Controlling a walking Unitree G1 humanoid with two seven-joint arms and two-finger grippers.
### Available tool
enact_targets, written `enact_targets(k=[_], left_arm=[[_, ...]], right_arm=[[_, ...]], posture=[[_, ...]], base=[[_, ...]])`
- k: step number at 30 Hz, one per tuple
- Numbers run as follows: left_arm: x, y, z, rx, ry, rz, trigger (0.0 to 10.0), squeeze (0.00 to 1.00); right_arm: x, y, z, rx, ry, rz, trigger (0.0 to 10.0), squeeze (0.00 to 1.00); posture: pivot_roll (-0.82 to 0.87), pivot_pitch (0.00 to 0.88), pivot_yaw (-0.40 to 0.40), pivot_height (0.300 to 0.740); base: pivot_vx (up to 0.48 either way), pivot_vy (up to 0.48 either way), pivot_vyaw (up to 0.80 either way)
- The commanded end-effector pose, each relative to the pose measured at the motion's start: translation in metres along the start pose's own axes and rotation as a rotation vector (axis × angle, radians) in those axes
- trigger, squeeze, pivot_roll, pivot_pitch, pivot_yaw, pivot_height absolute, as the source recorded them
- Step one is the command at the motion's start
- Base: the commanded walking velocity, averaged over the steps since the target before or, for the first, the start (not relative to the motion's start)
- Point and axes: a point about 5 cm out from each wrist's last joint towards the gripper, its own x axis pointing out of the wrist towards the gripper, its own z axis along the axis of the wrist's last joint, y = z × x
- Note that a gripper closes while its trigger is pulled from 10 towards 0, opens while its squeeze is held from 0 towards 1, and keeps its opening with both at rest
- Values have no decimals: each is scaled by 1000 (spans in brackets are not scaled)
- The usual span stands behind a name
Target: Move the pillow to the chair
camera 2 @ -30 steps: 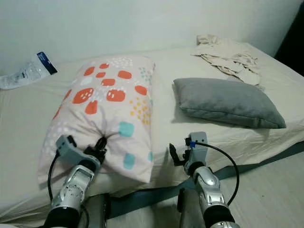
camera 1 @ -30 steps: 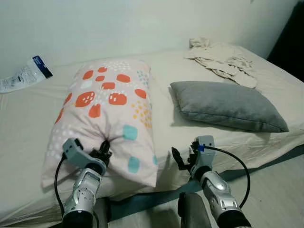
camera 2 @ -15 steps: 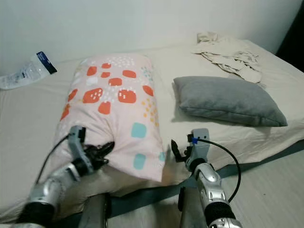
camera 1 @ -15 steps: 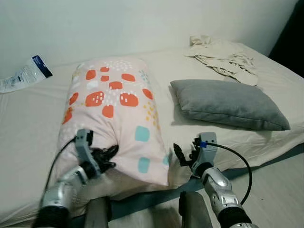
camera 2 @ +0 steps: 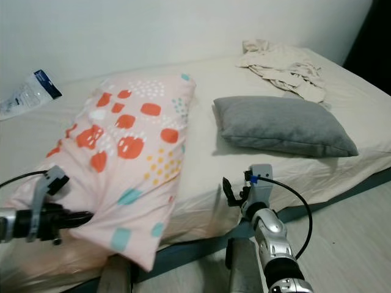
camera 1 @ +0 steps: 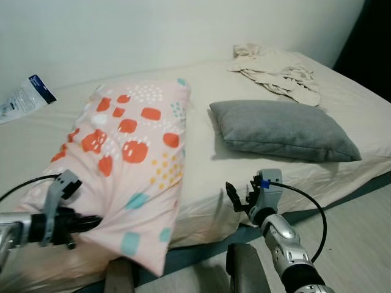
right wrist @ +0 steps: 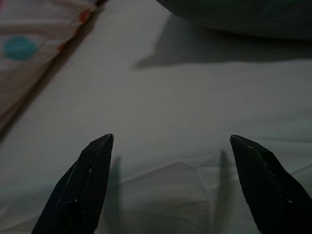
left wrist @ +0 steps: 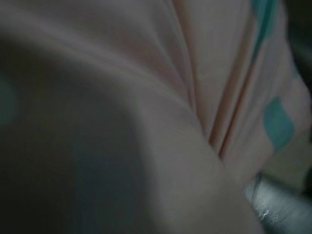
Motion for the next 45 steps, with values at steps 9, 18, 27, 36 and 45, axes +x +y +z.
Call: enact_targets(k=[9,18,27,36,45], left_arm=[[-59,38,-17,165,323,409,0,0],[4,32,2,70,-133,460,0,0],[46,20,14,-432,-784,623,0,0],[41,-4,3,-480,-837,569,0,0],[33,-45,11,-517,-896,516,0,0]], right_arm=[[4,-4,7,45,-29,-20,10000,0],[27,-30,59,129,-102,-90,10000,0],[57,6,101,304,-131,131,10000,1000],[69,39,105,363,-79,240,10000,1000],[79,68,119,642,-84,308,10000,1000]], posture=[[53,110,1,542],[41,126,11,542],[80,239,-23,542],[147,334,-60,542],[201,385,-70,542]], base=[[0,0,0],[0,0,0],[0,0,0],[0,0,0],[0,0,0]])
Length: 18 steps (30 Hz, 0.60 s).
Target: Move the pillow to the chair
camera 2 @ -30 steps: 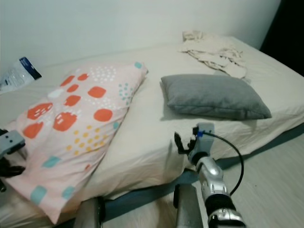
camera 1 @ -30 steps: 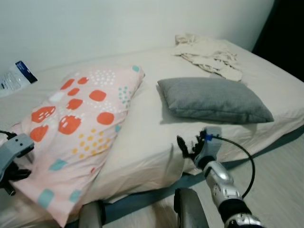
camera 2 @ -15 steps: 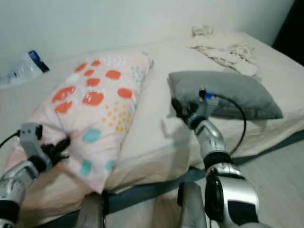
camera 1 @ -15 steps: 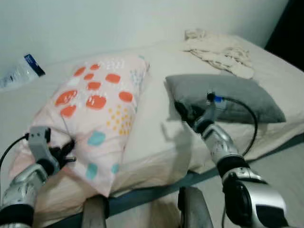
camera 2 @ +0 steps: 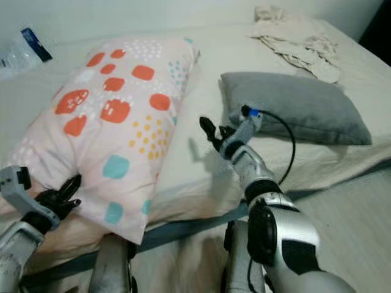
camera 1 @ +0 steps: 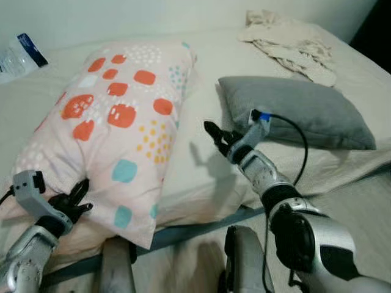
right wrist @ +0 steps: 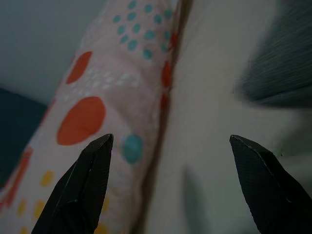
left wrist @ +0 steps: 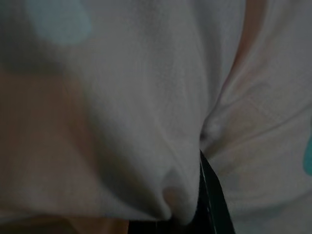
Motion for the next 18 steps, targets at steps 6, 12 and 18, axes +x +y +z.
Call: enact_targets(k=[6,12,18], left_arm=[[-8,-25,-8,-71,26,-73,0,0],[-12,-40,-12,-79,61,-142,0,0],[-14,-42,-12,-81,73,-124,0,0]], right_arm=[[16,36,-22,104,85,123,10000,0],[21,59,-51,-11,276,216,10000,0],[23,68,-64,-22,320,185,10000,0]], posture=[[213,392,-70,542],[210,394,-70,542],[206,385,-79,542]], base=[[0,0,0],[0,0,0],[0,0,0]])
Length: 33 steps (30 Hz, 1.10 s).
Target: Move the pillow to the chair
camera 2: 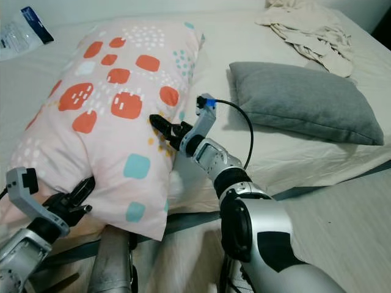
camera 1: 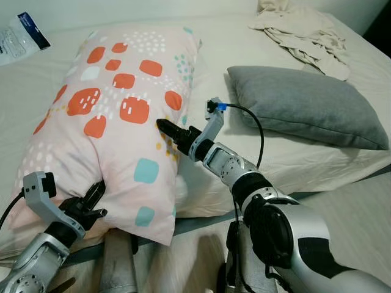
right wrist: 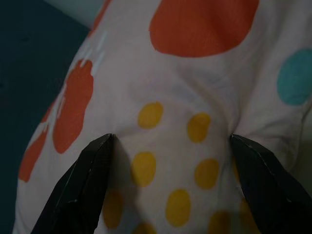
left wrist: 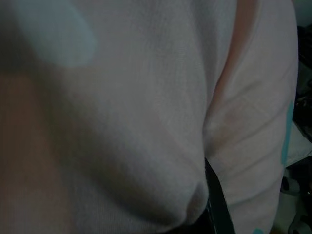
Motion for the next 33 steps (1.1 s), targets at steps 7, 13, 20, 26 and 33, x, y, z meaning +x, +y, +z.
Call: enact_targets(k=[7,13,20,26,33], left_arm=[[0,-3,-5,-15,36,-8,0,0],[6,-1,-6,-8,48,8,0,0],[9,3,-1,50,29,59,10000,0],[7,6,-3,112,67,60,10000,1000],[2,7,-5,130,87,63,10000,1000]], right_arm=[[-4,-11,0,-4,-18,-108,0,0],[-12,-25,15,-67,-108,-224,0,0],[-10,-22,10,-77,-102,-220,0,0],[-9,-21,9,-64,-104,-218,0,0],[-10,-23,9,-46,-106,-224,0,0]], posture=[[198,374,-76,542],[188,370,-65,542],[191,370,-63,542],[194,368,-65,542],[198,366,-68,542]], base=[[0,0,0],[0,0,0],[0,0,0],[0,0,0],[0,0,0]])
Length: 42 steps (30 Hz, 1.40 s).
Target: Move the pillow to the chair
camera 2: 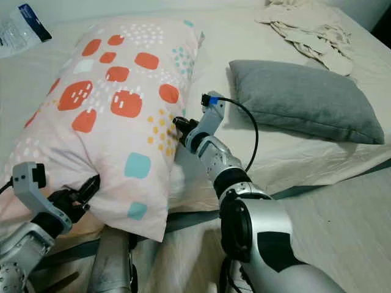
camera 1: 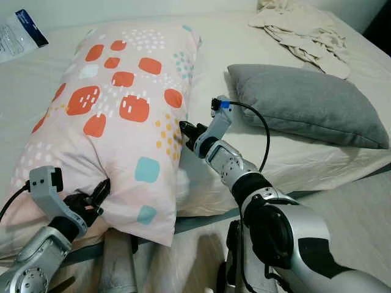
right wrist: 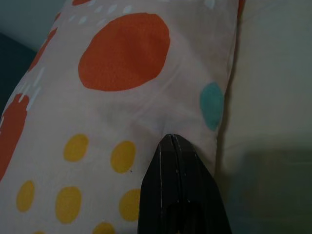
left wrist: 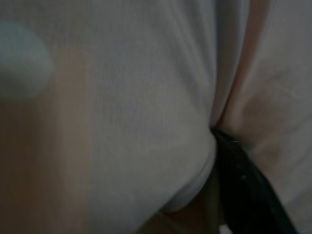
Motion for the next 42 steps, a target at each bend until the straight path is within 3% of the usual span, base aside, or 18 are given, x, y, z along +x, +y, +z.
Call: enact_targets(k=[1,4,5,11,17,19,20,21,27,31,32,33,34,37,38,40,41,42], left_arm=[[-5,5,-7,27,50,20,10000,1000],[-8,9,-6,47,43,42,10000,1000],[-10,13,-4,50,35,59,10000,0],[-26,37,4,73,0,167,10000,0],[-59,84,25,171,-91,450,10000,0],[-63,87,28,181,-98,466,10000,0],[-66,89,29,188,-96,472,10000,0],[-67,90,29,191,-87,467,10000,0],[-66,87,25,197,-49,447,10000,0],[-59,95,38,145,-109,464,10000,0],[-56,97,46,114,-139,445,7843,0],[-56,97,46,114,-139,445,7843,0],[-54,96,50,100,-155,423,8824,0],[-52,96,56,81,-181,410,8706,0],[-51,97,61,75,-209,419,10000,0],[-50,101,69,56,-254,436,10000,0],[-51,104,76,65,-290,464,4196,0],[-51,104,76,65,-290,464,4196,0]], right_arm=[[-3,-7,-11,31,29,-25,0,0],[-4,-8,-11,25,32,-28,0,0],[-4,-8,-11,21,33,-26,0,0],[-5,-11,-10,24,27,-31,0,0],[-6,-14,-8,-35,35,-33,0,0],[-6,-13,-8,-54,36,-32,0,0],[-6,-14,-8,-75,39,-40,9686,0],[-6,-14,-8,-80,36,-42,10000,0],[-9,-23,-3,-72,-1,-105,10000,0],[-16,-37,4,-60,-30,-130,10000,0],[-21,-46,7,-59,-40,-149,10000,0],[-21,-46,7,-59,-40,-149,10000,0],[-24,-51,9,-60,-49,-160,10000,0],[-29,-59,14,-61,-65,-176,10000,0],[-34,-67,18,-60,-79,-192,10000,0],[-42,-79,23,-62,-94,-218,10000,0],[-47,-87,25,-61,-104,-236,10000,0],[-47,-87,25,-61,-104,-236,10000,0]], posture=[[197,365,-68,542],[197,363,-67,542],[195,362,-65,542],[193,354,-61,542],[192,342,-57,542],[193,343,-57,542],[193,343,-57,542],[195,342,-57,542],[197,340,-63,542],[187,335,-71,542],[183,332,-71,542],[183,332,-71,542],[183,332,-71,542],[181,325,-70,542],[176,320,-70,542],[170,314,-68,542],[165,306,-68,542],[165,306,-68,542]], base=[[0,0,0],[0,0,0],[0,0,0],[0,0,0],[0,0,0],[0,0,0],[0,0,0],[0,0,0],[0,0,0],[0,0,0],[0,0,0],[0,0,0],[0,0,0],[0,0,0],[0,0,0],[0,0,0],[0,0,0],[0,0,0]])
